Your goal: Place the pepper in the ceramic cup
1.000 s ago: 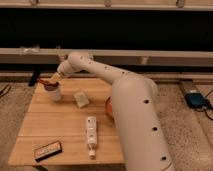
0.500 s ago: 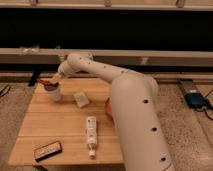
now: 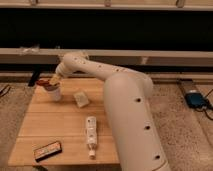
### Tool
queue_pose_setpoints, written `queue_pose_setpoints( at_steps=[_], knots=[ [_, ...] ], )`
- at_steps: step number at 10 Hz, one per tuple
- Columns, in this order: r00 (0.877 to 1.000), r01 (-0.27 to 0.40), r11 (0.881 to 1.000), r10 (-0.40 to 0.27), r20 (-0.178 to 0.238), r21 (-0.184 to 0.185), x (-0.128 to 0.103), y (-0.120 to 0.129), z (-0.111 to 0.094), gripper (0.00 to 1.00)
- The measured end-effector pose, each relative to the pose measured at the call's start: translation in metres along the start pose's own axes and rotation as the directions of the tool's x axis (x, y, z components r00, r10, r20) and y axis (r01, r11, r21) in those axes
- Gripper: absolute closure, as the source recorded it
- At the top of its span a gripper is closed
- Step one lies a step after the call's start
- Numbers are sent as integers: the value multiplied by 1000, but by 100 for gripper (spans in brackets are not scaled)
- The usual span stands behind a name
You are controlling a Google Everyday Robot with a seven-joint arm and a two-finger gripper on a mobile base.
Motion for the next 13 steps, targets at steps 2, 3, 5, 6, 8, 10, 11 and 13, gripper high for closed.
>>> queue_pose_setpoints(
  at_steps=[2,3,5,6,8,10,11,13],
  knots=[
    [1000,10,1000,-10,-4,-2,-2,3,1,35],
    [1000,13,1000,-13,-3,2,-2,3,0,35],
    [1000,20,1000,-20,7,3,-6,5,-3,35],
    [1000,24,1000,-24,10,4,-7,6,-4,35],
    [999,38,999,-38,21,3,-11,10,-7,35],
    [998,45,999,-45,32,3,-14,12,-9,35],
    [998,46,999,-46,38,2,-16,12,-10,35],
    [997,47,999,-47,53,-1,-18,13,-13,35]
  ],
)
